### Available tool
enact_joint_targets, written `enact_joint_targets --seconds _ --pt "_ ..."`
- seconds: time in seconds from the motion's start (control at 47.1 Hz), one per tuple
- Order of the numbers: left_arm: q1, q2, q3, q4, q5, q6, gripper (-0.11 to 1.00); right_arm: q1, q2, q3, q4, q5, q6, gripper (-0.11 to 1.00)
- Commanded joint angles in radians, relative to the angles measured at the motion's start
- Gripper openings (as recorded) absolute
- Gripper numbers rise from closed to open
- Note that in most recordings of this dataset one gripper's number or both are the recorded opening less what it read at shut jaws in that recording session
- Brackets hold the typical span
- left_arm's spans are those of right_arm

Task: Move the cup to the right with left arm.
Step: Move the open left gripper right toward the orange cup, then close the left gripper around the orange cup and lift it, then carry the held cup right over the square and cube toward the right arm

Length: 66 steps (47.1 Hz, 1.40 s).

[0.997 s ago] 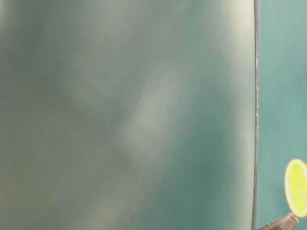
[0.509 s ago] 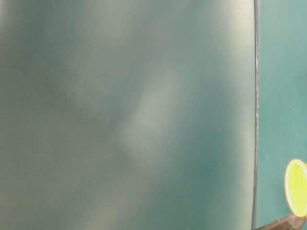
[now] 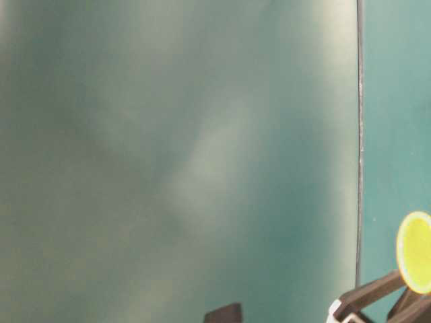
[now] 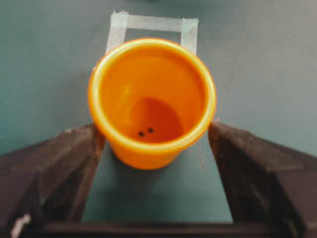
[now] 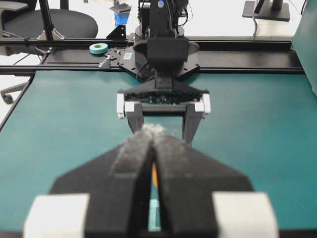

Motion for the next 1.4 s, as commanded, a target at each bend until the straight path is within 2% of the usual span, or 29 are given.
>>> enact_joint_targets --seconds 0.0,0.361,0.445,0.7,0.976,1.188,1.379 --pt "0.008 0.011 -0.031 0.002 -0.014 0.002 0.79 0.002 0.003 -0.034 0.003 -0.005 -0.002 -0.01" --pt "0.011 0.081 -0.094 0.002 -0.043 0.006 0.79 0.002 0.006 -0.034 0.002 -0.006 -0.002 -0.01" --pt "0.014 0.081 -0.092 0.002 -0.043 0.006 0.79 0.002 0.006 -0.034 0.002 -0.006 -0.002 -0.01" --pt "0.015 0.074 -0.087 0.002 -0.038 0.009 0.7 0.002 0.006 -0.034 0.002 -0.005 -0.002 -0.01" --pt "0.005 0.012 -0.098 0.002 -0.031 0.026 0.69 0.003 0.003 -0.038 0.012 -0.005 0.0 -0.01" --pt "0.003 -0.06 -0.127 0.002 0.077 0.018 0.69 0.002 0.002 -0.044 0.028 -0.005 0.0 -0.01" --pt "-0.006 -0.061 -0.201 0.002 0.204 0.017 0.69 0.002 0.002 -0.046 0.049 -0.005 0.0 -0.01"
